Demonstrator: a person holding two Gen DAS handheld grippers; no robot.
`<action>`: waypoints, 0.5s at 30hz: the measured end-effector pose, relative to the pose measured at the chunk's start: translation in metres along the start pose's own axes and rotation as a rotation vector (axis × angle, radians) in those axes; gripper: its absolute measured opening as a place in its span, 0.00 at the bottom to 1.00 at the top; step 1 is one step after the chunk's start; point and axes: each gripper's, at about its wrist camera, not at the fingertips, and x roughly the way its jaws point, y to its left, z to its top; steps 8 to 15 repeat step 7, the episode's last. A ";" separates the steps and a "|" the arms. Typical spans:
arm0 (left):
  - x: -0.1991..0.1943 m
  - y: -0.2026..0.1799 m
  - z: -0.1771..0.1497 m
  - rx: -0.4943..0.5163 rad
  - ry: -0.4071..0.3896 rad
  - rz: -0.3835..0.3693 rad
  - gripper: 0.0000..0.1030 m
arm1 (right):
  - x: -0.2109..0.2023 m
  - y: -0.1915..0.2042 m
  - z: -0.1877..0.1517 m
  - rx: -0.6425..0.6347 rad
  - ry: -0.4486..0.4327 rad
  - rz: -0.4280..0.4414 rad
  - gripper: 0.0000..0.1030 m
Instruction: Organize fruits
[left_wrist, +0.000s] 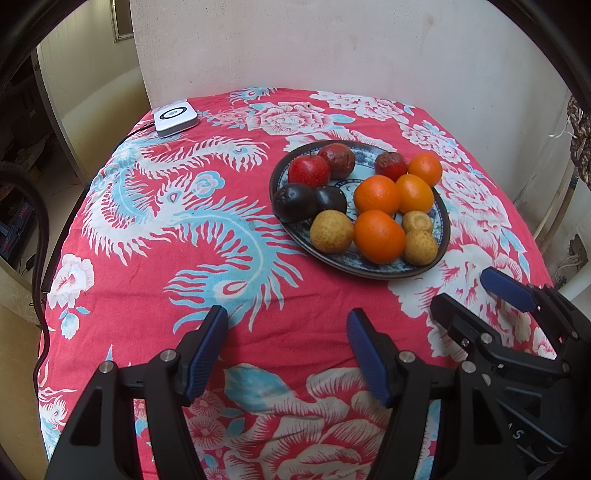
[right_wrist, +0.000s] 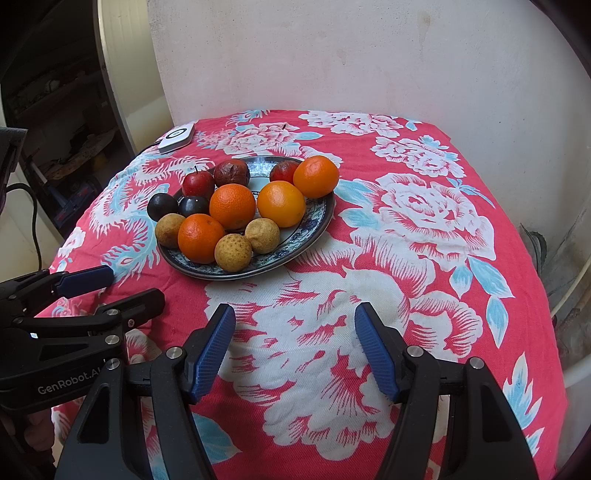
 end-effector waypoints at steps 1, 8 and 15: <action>0.000 0.000 0.000 0.000 0.000 0.000 0.69 | 0.000 0.000 0.000 0.000 0.000 0.000 0.67; 0.000 0.000 0.000 0.001 0.001 0.002 0.69 | 0.000 0.001 -0.001 -0.001 0.000 -0.002 0.67; 0.000 0.000 0.000 0.001 0.001 0.002 0.69 | 0.000 0.001 -0.001 -0.001 0.000 -0.002 0.67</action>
